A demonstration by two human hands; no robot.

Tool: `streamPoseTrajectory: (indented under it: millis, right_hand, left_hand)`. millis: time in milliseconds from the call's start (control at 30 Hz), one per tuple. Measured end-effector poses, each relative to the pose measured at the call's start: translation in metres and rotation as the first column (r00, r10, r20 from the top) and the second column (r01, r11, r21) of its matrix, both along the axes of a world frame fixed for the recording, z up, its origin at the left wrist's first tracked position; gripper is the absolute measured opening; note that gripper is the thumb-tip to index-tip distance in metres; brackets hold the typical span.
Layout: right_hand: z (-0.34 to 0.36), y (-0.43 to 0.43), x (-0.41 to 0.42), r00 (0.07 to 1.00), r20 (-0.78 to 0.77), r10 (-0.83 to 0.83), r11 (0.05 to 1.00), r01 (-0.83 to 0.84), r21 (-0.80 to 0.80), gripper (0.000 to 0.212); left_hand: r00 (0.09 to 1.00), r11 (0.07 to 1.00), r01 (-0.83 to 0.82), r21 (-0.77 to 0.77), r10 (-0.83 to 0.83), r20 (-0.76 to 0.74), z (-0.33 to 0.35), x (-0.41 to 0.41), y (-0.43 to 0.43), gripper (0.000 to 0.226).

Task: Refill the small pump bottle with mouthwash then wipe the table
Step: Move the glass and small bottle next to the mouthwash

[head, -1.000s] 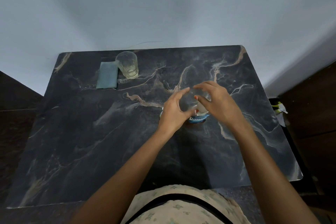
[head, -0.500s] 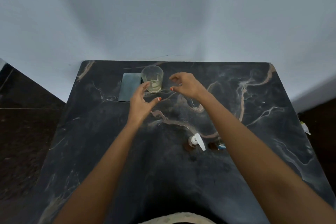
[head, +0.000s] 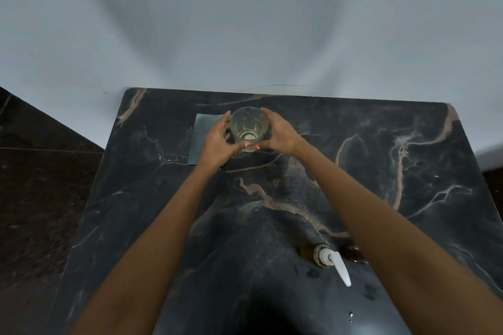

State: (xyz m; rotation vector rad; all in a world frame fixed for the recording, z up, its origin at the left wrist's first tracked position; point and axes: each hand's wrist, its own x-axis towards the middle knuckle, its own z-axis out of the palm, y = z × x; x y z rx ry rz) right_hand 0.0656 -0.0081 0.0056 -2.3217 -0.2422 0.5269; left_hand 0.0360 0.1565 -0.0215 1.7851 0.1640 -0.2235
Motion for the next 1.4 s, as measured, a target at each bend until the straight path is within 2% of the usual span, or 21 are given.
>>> streamPoseTrajectory:
  millis: [233, 433, 633, 900, 1267, 1400]
  right_hand:
    - [-0.003, 0.006, -0.001, 0.998, 0.031, -0.053, 0.996, 0.051, 0.069, 0.083]
    - [0.014, 0.005, -0.021, 0.998, 0.018, -0.063, 0.993, 0.061, 0.1, 0.084]
    - [0.043, -0.001, -0.067, 0.998, 0.041, -0.037, 0.996, 0.033, 0.086, 0.08]
    - [0.072, 0.001, -0.14, 0.997, 0.07, -0.017, 1.0, 0.016, 0.012, 0.084]
    - [0.045, 0.01, -0.227, 0.985, 0.085, -0.152, 0.981, 0.14, 0.132, 0.079]
    - [0.027, 0.01, -0.248, 0.98, 0.018, -0.198, 0.961, 0.191, 0.199, 0.078]
  left_hand:
    - [1.0, 0.997, -0.009, -0.082, 0.007, -0.027, 0.0, 0.003, 0.001, 0.086]
    - [1.0, 0.995, -0.011, -0.098, 0.01, -0.005, 0.021, -0.017, -0.002, 0.083]
    - [0.999, 0.997, 0.036, -0.061, -0.034, 0.04, 0.05, -0.061, -0.002, 0.083]
    - [0.997, 0.986, 0.055, -0.156, -0.047, 0.055, 0.068, -0.133, 0.0, 0.081]
    - [0.995, 0.978, 0.09, -0.19, -0.096, -0.025, 0.054, -0.206, 0.008, 0.085]
    - [0.987, 0.973, 0.13, -0.189, -0.145, -0.066, 0.039, -0.221, 0.004, 0.085]
